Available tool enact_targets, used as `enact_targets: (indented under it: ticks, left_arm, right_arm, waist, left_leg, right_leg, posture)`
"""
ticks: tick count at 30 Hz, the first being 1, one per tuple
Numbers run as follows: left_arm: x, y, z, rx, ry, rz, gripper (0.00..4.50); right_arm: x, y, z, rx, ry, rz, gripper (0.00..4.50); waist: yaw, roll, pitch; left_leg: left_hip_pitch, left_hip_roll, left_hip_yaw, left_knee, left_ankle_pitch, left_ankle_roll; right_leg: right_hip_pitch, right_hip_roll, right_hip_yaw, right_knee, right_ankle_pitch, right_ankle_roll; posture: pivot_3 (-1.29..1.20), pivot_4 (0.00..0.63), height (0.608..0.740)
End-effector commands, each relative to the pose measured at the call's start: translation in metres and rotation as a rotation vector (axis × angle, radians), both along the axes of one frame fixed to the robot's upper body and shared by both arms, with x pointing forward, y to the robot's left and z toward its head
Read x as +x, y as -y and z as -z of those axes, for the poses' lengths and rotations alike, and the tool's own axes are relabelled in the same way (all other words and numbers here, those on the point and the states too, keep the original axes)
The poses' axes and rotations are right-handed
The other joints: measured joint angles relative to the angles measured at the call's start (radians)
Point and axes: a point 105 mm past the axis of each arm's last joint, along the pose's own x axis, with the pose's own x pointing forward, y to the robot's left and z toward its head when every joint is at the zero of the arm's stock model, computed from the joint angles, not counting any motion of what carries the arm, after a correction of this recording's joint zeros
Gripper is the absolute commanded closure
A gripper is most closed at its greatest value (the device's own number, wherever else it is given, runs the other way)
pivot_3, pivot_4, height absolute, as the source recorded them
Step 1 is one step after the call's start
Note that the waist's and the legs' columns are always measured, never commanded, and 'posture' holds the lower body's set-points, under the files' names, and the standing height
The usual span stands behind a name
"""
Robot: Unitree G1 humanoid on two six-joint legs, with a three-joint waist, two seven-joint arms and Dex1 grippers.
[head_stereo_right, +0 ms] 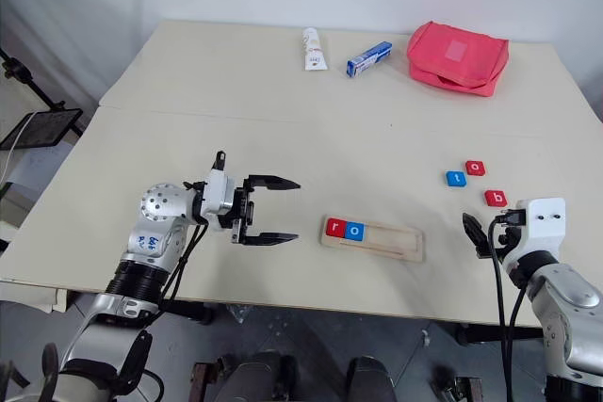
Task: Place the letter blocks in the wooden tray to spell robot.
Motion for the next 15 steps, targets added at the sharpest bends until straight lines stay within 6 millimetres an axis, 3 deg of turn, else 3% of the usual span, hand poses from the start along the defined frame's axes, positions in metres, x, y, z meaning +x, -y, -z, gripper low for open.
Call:
enact_targets:
  ticks: [1,15]
  left_arm:
    - [-0.0076,-0.0054,0.0005,0.018,0.02,0.042,0.04]
    - [-0.0101,-0.0061,0.0036,0.023,0.026,0.041,0.04]
  right_arm:
    - [-0.0018,0.0029,-0.0179,-0.023,0.057,0.002,0.0]
    - [0.0007,0.0113,-0.02,-0.008,0.035,0.035,0.0]
  waist:
    - [-0.001,0.0,0.0]
    - [0.0,0.0,0.0]
  left_leg:
    - [0.0,0.0,0.0,0.0,0.0,0.0]
    - [0.0,0.0,0.0,0.0,0.0,0.0]
  right_leg:
    - [0.0,0.0,0.0,0.0,0.0,0.0]
    - [0.0,0.0,0.0,0.0,0.0,0.0]
  posture:
    - [0.0,0.15,0.74]
    - [0.0,0.15,0.74]
